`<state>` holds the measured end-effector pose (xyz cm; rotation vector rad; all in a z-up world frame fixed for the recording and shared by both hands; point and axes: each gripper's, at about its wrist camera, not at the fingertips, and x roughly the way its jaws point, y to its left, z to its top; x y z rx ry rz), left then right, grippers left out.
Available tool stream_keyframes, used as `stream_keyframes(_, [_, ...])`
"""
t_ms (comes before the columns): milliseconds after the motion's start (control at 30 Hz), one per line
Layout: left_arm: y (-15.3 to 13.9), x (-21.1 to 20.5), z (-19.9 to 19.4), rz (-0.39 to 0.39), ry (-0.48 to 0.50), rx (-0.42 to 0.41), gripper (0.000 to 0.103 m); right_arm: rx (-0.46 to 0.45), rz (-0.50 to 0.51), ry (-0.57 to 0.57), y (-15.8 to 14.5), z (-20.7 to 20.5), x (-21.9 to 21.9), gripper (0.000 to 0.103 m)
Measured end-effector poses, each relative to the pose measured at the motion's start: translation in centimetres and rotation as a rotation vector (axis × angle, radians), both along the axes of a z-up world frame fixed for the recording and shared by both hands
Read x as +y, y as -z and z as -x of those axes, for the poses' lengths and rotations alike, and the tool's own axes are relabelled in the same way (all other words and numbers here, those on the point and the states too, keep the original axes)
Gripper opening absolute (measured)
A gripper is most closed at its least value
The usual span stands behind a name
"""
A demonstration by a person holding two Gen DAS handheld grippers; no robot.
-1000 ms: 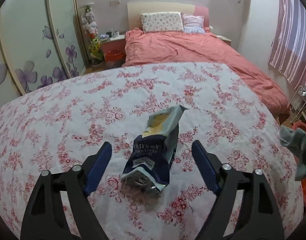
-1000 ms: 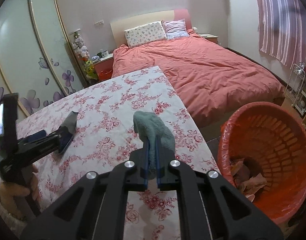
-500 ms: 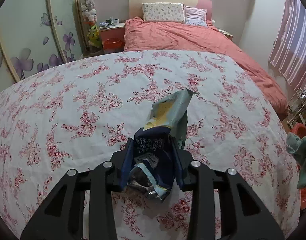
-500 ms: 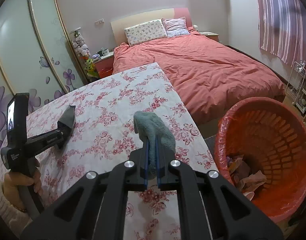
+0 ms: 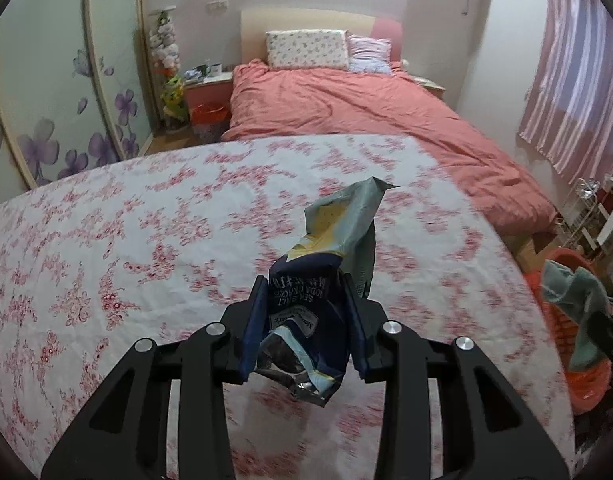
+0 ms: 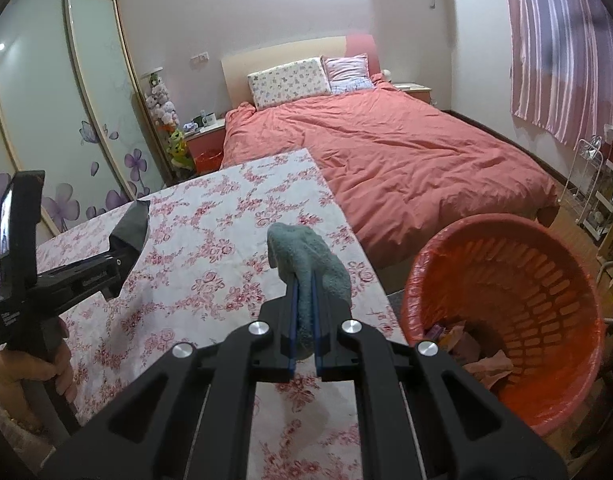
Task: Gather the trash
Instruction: 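Carry the snack bag and sock over the orange basket and open both grippers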
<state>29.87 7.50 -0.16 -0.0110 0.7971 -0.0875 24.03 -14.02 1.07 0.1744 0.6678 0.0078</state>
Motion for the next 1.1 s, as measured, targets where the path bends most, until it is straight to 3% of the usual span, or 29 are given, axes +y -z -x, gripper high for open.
stream_keyframes(500, [-3.2,-6.9,4.4,0.04,0.169,-0.062,0.037,-0.085,-0.008,0.081,-2.7,4.3,-4.1,0.007])
stream_keyframes(1100, [-2.9,-11.5,6.8,0.092,0.299,-0.049,0.037,-0.16,-0.053,0.171,-3.7,8.2,-8.4,0.007])
